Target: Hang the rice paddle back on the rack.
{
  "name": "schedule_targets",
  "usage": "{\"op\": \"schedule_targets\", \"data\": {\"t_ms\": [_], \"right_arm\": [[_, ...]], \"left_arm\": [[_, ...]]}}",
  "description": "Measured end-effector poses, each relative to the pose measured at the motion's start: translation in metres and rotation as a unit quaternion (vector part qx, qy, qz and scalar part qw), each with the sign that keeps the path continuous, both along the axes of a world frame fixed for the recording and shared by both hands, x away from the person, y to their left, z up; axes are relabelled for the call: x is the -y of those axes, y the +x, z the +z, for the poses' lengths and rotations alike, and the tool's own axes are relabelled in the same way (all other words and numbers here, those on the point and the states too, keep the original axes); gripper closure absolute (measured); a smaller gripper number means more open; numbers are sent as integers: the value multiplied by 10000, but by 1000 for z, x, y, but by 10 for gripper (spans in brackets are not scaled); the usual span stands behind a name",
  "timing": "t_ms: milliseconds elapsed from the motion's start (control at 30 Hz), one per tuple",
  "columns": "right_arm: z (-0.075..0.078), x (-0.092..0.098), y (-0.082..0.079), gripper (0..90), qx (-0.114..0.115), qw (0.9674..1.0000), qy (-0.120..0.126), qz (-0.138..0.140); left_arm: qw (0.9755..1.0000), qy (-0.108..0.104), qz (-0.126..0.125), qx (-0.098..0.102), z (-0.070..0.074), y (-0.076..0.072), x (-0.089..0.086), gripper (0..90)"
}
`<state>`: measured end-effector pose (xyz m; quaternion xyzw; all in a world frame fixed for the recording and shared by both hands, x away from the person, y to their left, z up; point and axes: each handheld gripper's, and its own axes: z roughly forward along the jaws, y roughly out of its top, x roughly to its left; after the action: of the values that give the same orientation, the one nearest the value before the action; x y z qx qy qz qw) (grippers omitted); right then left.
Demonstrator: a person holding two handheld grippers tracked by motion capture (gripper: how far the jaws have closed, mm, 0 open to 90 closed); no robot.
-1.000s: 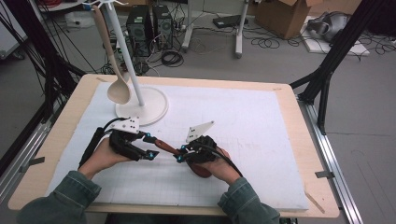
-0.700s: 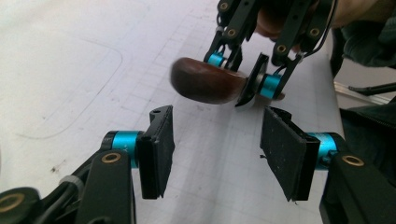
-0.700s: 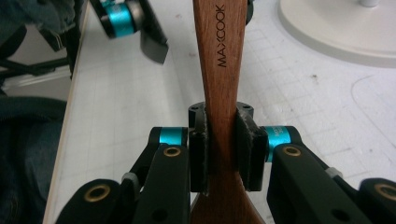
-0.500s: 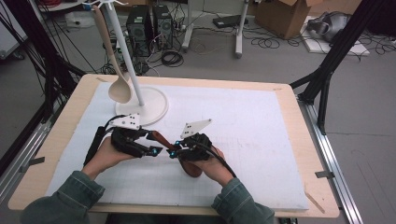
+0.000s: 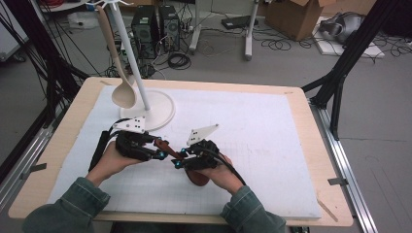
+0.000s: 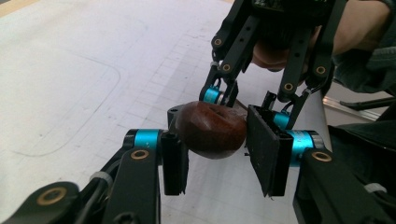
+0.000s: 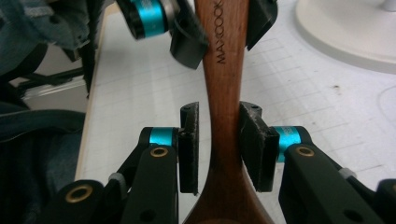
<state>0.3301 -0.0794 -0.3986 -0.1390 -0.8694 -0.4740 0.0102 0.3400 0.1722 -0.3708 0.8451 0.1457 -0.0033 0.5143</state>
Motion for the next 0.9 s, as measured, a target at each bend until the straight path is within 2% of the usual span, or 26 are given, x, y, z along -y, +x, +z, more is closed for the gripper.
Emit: {"op": "schedule_targets", "data": {"t_ms": [133, 233, 300, 400, 567, 667, 900], "right_arm": [[2, 2, -1, 678, -12, 10000, 40, 73], [3, 4, -1, 682, -11, 10000, 66, 72], [5, 6, -1, 732, 52, 10000, 71, 40], [7, 7, -4, 735, 145, 9999, 54, -21], [10, 4, -7, 753, 310, 9994, 106, -77], [11, 1, -8, 762, 362, 9992, 127, -118], [12, -3, -9, 762, 322, 9986, 324, -255]], "left_arm": [[9998, -94, -149, -39, 2, 0, -1, 632], [9998, -73, -195, -22, 3, 0, -1, 648], [9996, -154, -238, -51, 4, -1, 0, 659], [9995, -163, -263, -22, 7, -1, 0, 667], [9995, -280, -159, -5, 12, -1, 0, 665], [9997, -232, -76, 62, 13, -1, 0, 638], [9993, -357, -50, 16, 15, -2, -2, 658]]}}
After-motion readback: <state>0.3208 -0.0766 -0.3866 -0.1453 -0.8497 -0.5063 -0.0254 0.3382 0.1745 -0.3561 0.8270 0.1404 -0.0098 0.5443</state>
